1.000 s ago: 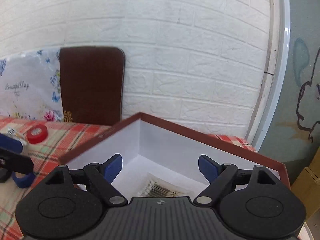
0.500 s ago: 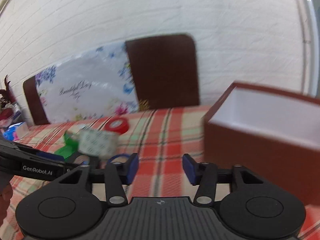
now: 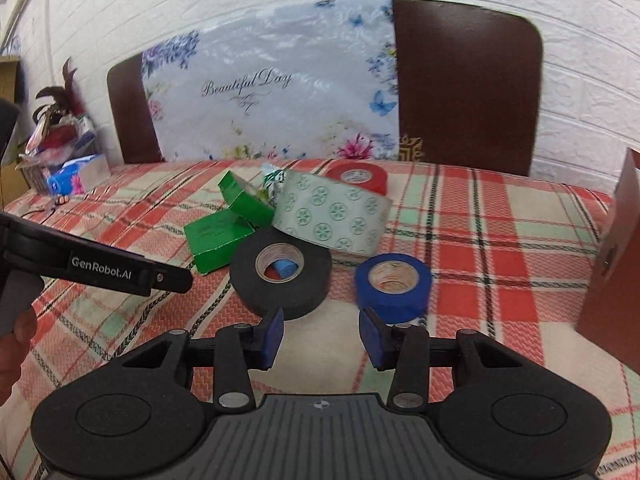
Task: Organize objects
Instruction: 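Move the left gripper back to the black tape roll and grasp it, then carry the black tape into the brown box and release it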
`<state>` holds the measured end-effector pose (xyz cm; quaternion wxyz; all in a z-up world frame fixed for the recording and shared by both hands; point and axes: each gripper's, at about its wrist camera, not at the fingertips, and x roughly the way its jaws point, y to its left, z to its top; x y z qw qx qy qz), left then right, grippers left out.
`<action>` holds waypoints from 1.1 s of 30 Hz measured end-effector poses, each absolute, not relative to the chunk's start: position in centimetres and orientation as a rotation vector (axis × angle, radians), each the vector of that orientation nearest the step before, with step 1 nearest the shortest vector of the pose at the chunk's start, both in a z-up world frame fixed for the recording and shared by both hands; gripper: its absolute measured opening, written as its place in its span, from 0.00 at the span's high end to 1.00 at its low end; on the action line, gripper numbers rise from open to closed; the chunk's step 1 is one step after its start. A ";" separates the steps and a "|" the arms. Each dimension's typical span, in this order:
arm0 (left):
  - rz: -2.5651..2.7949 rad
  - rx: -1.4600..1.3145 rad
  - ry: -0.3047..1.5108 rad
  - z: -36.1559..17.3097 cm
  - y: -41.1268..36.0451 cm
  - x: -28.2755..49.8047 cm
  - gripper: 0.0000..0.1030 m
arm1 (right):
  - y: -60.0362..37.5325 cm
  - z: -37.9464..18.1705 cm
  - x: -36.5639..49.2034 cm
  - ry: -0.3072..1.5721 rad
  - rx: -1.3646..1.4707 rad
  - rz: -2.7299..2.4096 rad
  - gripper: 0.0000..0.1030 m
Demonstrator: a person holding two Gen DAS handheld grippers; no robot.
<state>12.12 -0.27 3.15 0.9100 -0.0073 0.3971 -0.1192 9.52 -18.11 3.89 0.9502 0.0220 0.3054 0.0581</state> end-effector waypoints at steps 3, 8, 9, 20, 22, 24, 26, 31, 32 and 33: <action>-0.316 -0.041 0.811 3.4 -1.3 12.6 0.41 | -17.7 3.7 10.7 0.632 0.019 0.126 0.58; -0.333 -0.020 0.819 3.1 -3.2 14.5 0.41 | -16.7 2.7 12.4 0.681 -0.013 0.198 0.47; -0.336 -0.017 0.810 3.2 -3.4 14.9 0.41 | -16.4 2.5 12.6 0.690 -0.034 0.210 0.41; -0.390 -0.029 0.817 3.2 -4.2 16.2 0.74 | -15.1 2.0 15.0 0.679 -0.032 0.213 0.30; -0.401 -0.030 0.827 3.7 -4.4 15.5 0.74 | -15.3 2.4 14.2 0.683 -0.016 0.224 0.30; -0.415 -0.026 0.832 4.3 -4.9 14.6 0.74 | -15.8 2.8 13.6 0.685 -0.013 0.230 0.30; -0.433 -0.017 0.836 5.1 -5.8 13.6 0.74 | -16.4 3.5 12.6 0.686 -0.005 0.228 0.30; -0.524 0.039 0.842 6.9 -9.7 11.4 0.74 | -20.7 5.3 9.6 0.722 0.102 0.221 0.30; -0.543 0.052 0.838 7.2 -10.7 10.9 0.74 | -21.8 5.7 9.1 0.727 0.127 0.215 0.30; -0.560 0.064 0.830 7.4 -11.7 10.5 0.74 | -22.8 6.0 8.4 0.724 0.144 0.203 0.30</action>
